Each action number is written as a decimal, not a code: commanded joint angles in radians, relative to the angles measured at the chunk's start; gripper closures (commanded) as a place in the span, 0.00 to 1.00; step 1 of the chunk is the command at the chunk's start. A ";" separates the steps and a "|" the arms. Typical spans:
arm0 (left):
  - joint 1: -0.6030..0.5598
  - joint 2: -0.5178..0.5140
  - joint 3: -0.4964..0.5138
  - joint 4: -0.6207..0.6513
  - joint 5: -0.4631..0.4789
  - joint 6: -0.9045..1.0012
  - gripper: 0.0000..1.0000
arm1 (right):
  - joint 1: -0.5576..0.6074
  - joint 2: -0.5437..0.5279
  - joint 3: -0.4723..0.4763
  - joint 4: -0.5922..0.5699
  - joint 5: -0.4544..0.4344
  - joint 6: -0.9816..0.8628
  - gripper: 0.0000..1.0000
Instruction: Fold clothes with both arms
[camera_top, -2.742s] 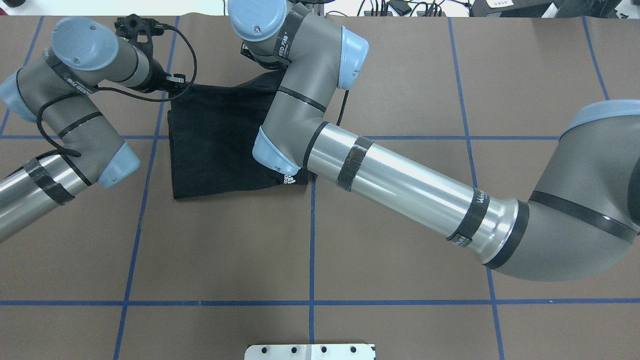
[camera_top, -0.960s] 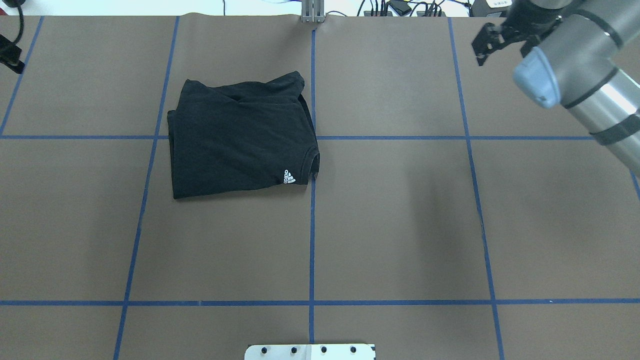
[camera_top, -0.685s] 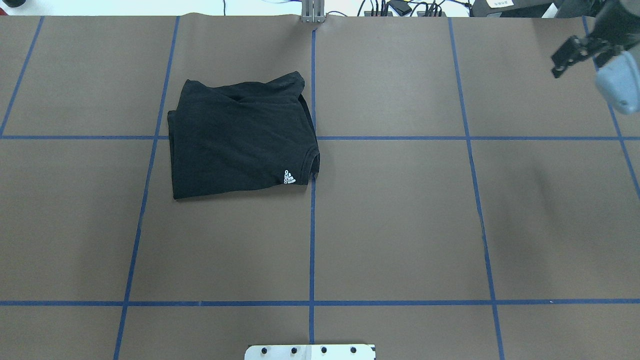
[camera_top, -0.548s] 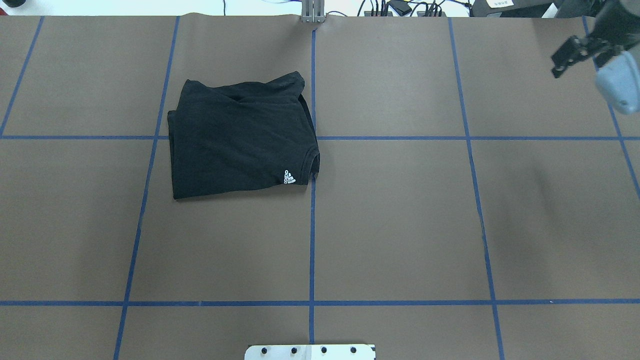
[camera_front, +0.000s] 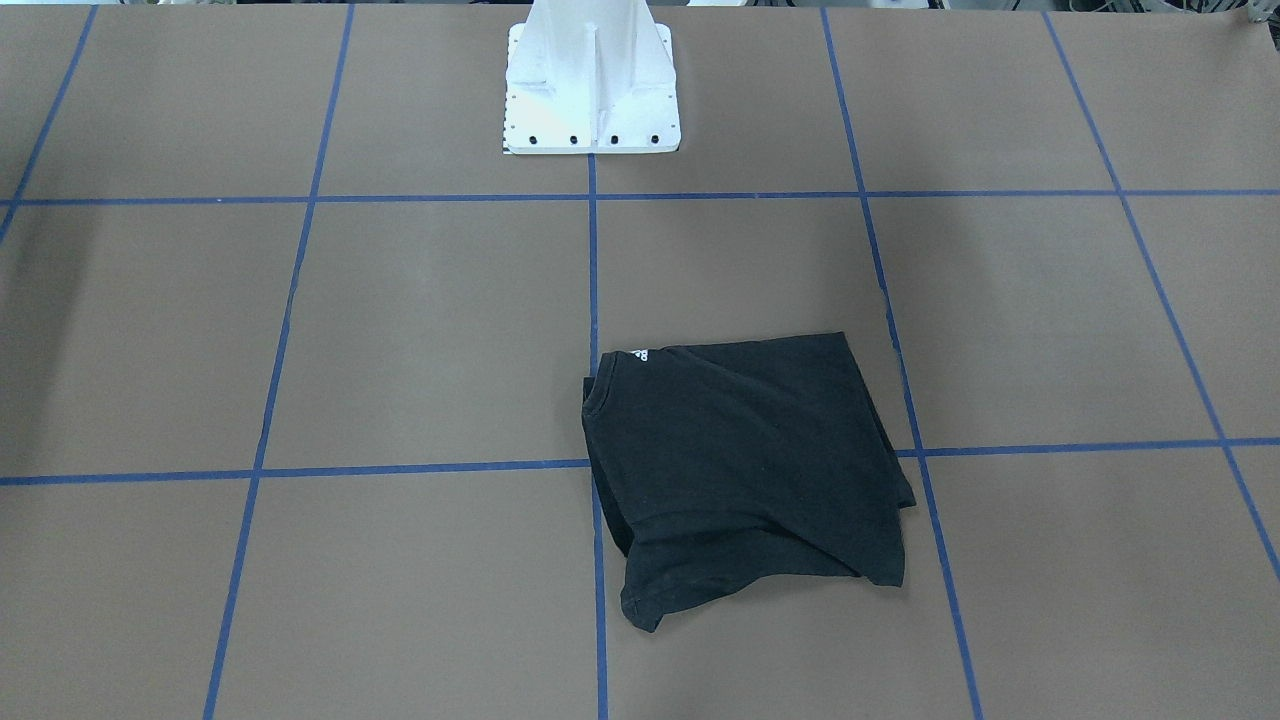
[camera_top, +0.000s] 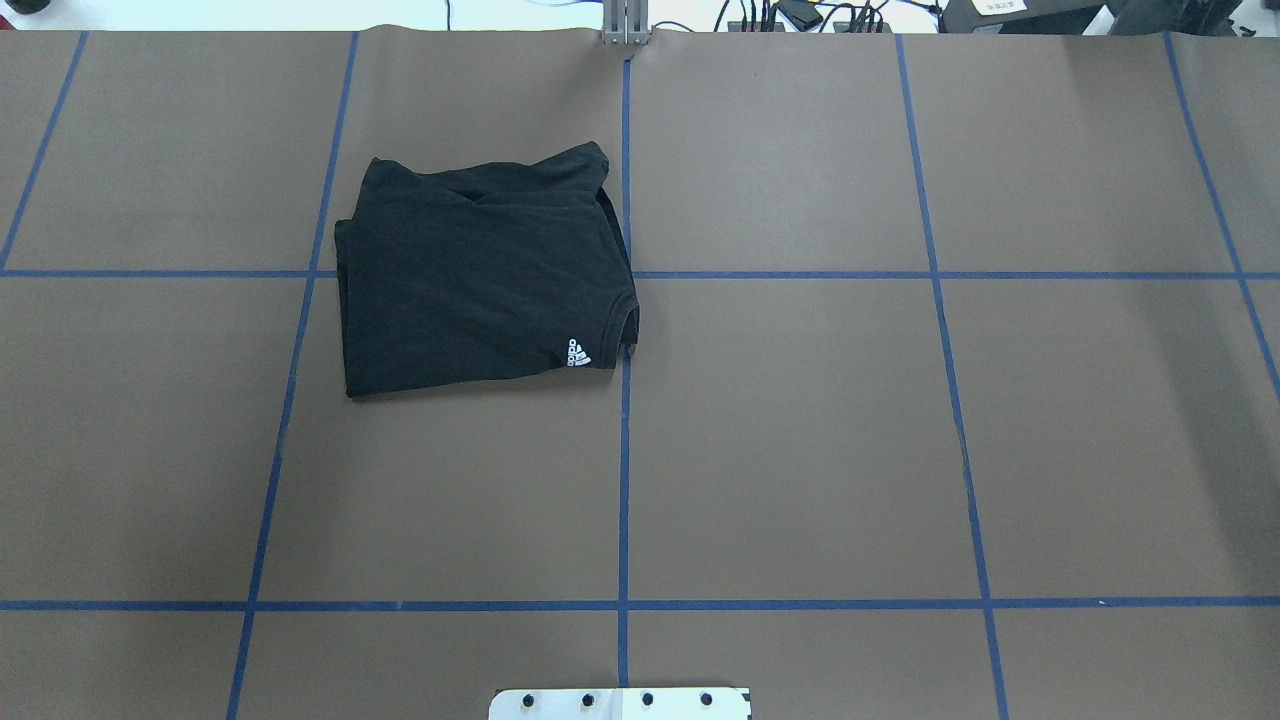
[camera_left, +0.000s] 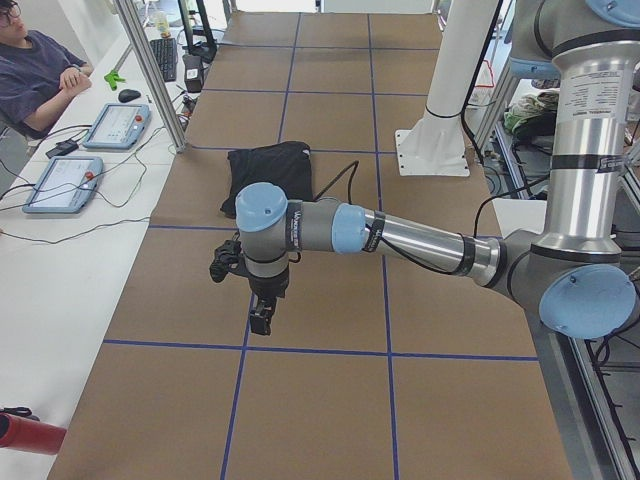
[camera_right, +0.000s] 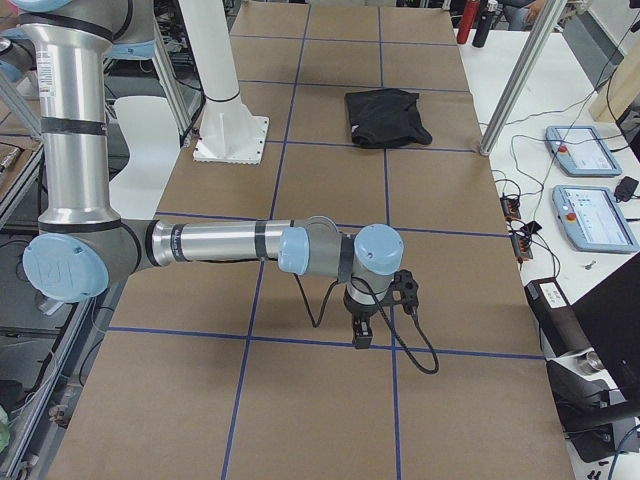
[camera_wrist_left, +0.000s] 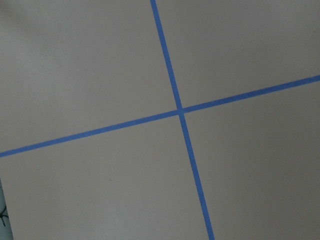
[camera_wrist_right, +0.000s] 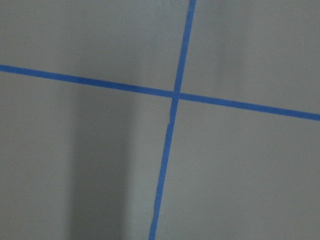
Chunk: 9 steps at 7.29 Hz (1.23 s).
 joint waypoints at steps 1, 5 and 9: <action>-0.002 0.022 -0.028 -0.001 -0.007 -0.008 0.00 | -0.015 -0.003 0.002 0.015 -0.066 0.004 0.00; 0.001 0.042 -0.025 -0.001 0.007 -0.009 0.00 | -0.017 -0.003 -0.008 0.013 -0.062 0.005 0.00; 0.002 0.049 -0.022 -0.002 -0.004 -0.008 0.00 | -0.017 -0.016 -0.015 0.015 -0.066 -0.007 0.00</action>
